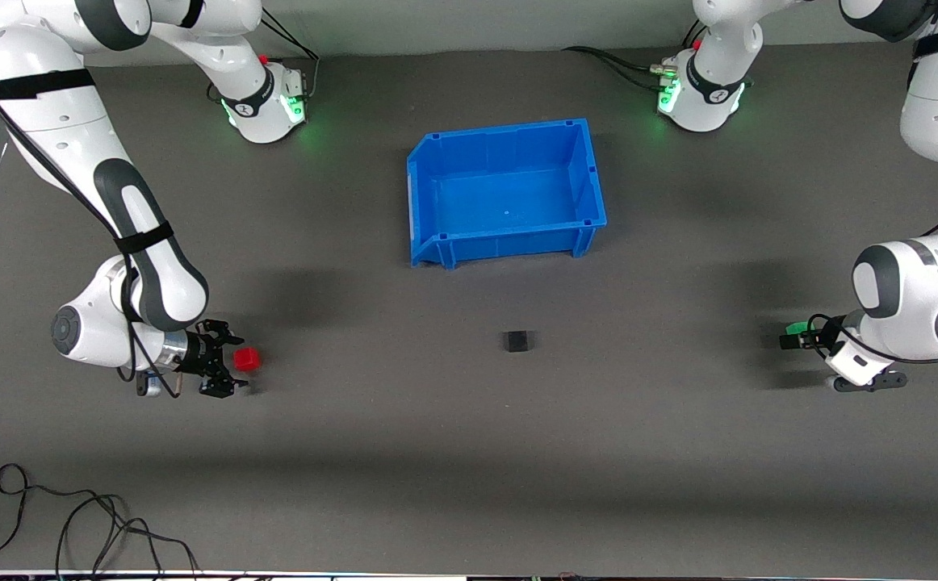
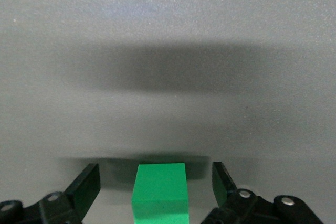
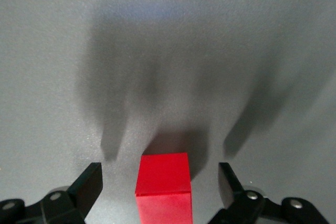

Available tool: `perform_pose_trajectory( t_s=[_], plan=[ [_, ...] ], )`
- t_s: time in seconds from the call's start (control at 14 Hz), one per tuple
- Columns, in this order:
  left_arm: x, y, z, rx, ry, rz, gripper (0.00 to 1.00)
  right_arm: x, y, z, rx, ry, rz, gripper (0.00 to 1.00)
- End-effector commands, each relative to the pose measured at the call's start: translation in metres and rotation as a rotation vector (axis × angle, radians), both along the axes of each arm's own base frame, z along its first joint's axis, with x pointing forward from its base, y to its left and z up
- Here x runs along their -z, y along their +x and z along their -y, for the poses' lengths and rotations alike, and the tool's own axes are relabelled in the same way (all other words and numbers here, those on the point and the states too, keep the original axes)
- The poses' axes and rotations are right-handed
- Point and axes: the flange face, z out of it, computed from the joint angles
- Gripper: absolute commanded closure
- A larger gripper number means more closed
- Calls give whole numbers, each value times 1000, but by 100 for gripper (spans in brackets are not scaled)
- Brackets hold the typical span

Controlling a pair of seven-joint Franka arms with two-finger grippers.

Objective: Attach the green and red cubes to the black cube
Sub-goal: 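Close the right gripper on the red cube while the left gripper grasps green, then carry the red cube with the right gripper while the left gripper carries green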

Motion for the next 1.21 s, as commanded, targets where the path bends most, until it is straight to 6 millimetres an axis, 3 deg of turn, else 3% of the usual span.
perform_pose_trajectory(
  t_s=[0.0, 0.21, 0.36, 0.5, 0.71, 0.86, 1.0, 1.07, 1.14],
  plan=[
    [-8, -11, 2, -14, 5, -3, 8, -2, 8, -4, -7, 17, 26, 40],
    [-7, -14, 2, -15, 4, -11, 8, -3, 9, -3, -7, 17, 28, 57],
    [-7, -18, 3, -14, 5, -13, 14, -4, 11, -3, -8, 17, 29, 68],
    [-8, -17, 3, -12, 5, -8, 20, -8, 13, -4, -9, 19, 37, 69],
    [-9, -16, 3, -14, 7, -1, 50, -23, 19, -13, -6, 23, 49, 69],
    [-9, -16, 7, -47, 13, -4, 65, -39, 29, -34, 11, 36, 34, 69],
    [-12, -13, 15, -111, 27, -6, 92, -49, 36, -58, 38, 39, 26, 69],
    [-14, -13, 19, -176, 36, -8, 100, -52, 37, -73, 50, 38, 21, 69],
    [-17, -12, 23, -247, 46, -9, 100, -55, 38, -87, 59, 37, 19, 69]
  ],
)
